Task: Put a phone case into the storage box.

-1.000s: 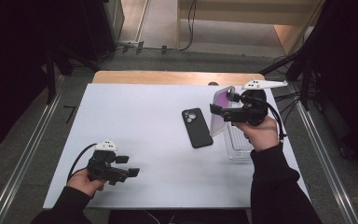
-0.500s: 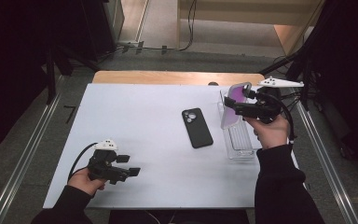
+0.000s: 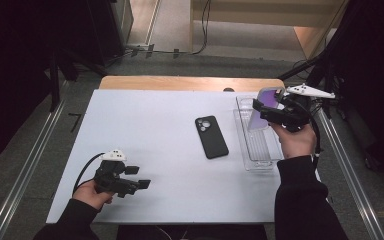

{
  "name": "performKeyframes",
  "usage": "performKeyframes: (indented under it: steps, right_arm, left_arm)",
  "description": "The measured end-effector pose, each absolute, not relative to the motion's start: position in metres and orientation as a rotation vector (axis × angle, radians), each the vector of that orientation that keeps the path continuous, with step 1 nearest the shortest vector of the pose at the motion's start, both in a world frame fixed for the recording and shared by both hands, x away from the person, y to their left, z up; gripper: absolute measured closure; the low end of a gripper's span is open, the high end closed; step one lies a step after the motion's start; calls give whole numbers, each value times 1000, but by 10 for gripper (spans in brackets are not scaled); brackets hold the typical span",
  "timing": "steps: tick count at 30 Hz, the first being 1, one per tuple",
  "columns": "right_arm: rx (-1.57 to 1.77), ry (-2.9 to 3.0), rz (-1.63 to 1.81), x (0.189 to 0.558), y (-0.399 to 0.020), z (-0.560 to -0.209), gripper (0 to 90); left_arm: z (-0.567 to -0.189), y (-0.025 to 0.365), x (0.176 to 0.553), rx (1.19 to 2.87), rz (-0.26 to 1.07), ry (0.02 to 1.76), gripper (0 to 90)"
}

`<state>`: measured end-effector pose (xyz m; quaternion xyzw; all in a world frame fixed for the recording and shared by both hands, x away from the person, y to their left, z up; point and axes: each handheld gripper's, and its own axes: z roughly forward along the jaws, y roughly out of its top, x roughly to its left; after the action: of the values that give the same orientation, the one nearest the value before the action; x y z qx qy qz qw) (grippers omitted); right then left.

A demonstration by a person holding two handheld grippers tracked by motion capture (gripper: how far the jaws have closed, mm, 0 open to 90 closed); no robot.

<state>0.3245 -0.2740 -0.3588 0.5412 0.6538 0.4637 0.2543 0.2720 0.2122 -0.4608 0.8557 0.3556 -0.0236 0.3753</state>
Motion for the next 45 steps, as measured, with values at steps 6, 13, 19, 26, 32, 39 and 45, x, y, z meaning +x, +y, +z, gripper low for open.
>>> performKeyframes:
  steps: [6, 13, 19, 26, 32, 39, 45]
  right_arm:
    - [1507, 1720, 1237, 328, -283, -365, 146]
    - [1538, 1709, 1210, 346, -284, -377, 146]
    - [1587, 1718, 1163, 370, -280, -390, 146]
    - [1594, 1701, 1125, 396, -272, -397, 146]
    - [1602, 1704, 1105, 412, -273, -403, 146]
    - [1619, 1735, 1068, 431, -271, -412, 145]
    - [1648, 1731, 1058, 442, -273, -417, 145]
  left_arm:
    - [-461, 211, 272, 2192, -62, 913, 270]
    - [-461, 209, 272, 2192, -63, 910, 270]
    - [-461, 210, 271, 2190, -62, 903, 270]
    - [-461, 212, 272, 2176, -70, 914, 270]
    - [-462, 212, 273, 2174, -76, 914, 269]
    - [-463, 212, 274, 2169, -84, 921, 270]
    - [-463, 212, 274, 2168, -87, 921, 270]
